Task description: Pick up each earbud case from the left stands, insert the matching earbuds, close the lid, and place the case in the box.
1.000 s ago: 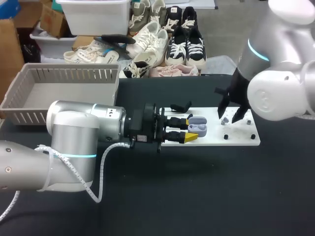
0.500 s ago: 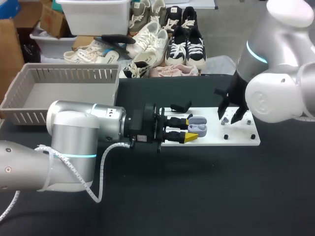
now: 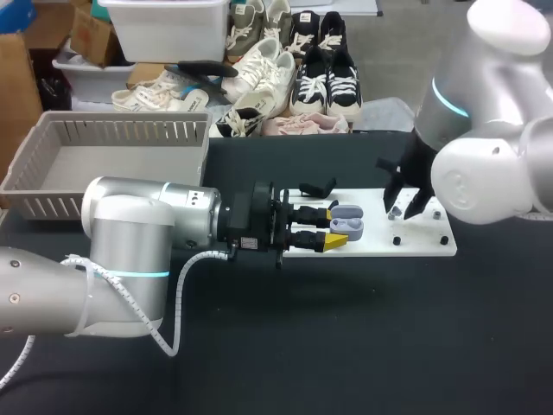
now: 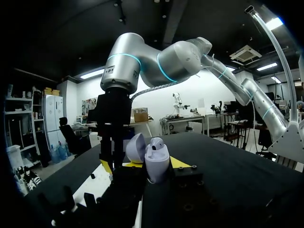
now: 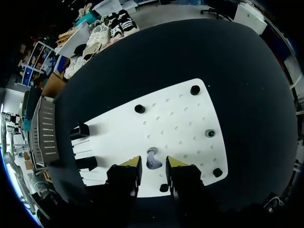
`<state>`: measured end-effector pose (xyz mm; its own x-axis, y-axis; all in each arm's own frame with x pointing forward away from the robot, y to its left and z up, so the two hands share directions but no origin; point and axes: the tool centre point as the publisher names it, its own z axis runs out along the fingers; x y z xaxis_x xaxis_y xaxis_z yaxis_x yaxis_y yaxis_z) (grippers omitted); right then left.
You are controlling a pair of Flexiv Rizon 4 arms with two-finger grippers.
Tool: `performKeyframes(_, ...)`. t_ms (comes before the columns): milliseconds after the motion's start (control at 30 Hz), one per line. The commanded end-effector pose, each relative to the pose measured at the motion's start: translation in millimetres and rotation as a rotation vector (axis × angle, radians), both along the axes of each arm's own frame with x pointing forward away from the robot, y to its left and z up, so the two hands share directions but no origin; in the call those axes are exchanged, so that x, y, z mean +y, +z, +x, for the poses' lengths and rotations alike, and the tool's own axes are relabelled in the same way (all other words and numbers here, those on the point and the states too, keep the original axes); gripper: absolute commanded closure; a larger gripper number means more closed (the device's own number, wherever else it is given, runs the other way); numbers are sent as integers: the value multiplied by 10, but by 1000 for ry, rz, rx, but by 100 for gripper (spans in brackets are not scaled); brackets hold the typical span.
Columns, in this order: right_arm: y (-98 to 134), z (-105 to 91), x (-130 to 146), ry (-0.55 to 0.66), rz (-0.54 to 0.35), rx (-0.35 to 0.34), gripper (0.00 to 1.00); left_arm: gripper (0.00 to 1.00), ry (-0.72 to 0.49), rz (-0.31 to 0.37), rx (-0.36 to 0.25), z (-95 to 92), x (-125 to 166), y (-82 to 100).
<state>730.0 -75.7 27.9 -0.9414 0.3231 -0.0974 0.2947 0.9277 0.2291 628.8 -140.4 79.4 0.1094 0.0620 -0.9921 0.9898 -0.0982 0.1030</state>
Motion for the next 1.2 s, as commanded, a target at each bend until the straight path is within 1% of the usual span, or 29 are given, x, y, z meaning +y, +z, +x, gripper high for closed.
performKeyframes(33,-16,-16,15,-4,-6,-4,71,100,-1,-2,0,10,0,-6)
performKeyframes(200,-36,-6,20,0,-7,2,72,100,-1,-2,0,10,0,-6)
performKeyframes(300,-45,1,17,-1,-5,4,76,100,-1,-2,0,10,0,-6)
performKeyframes(367,-48,2,18,0,-4,6,84,100,-1,-2,0,10,0,-6)
performKeyframes(400,-52,3,19,2,-4,8,90,100,-1,-2,0,10,0,-6)
performKeyframes(433,-56,6,20,3,-4,8,100,100,-1,-2,0,10,0,-6)
performKeyframes(1000,-41,-25,8,9,3,15,100,100,-1,-2,0,10,0,-6)
performKeyframes(1200,-1,-45,0,7,10,13,100,100,-1,-2,0,10,0,-6)
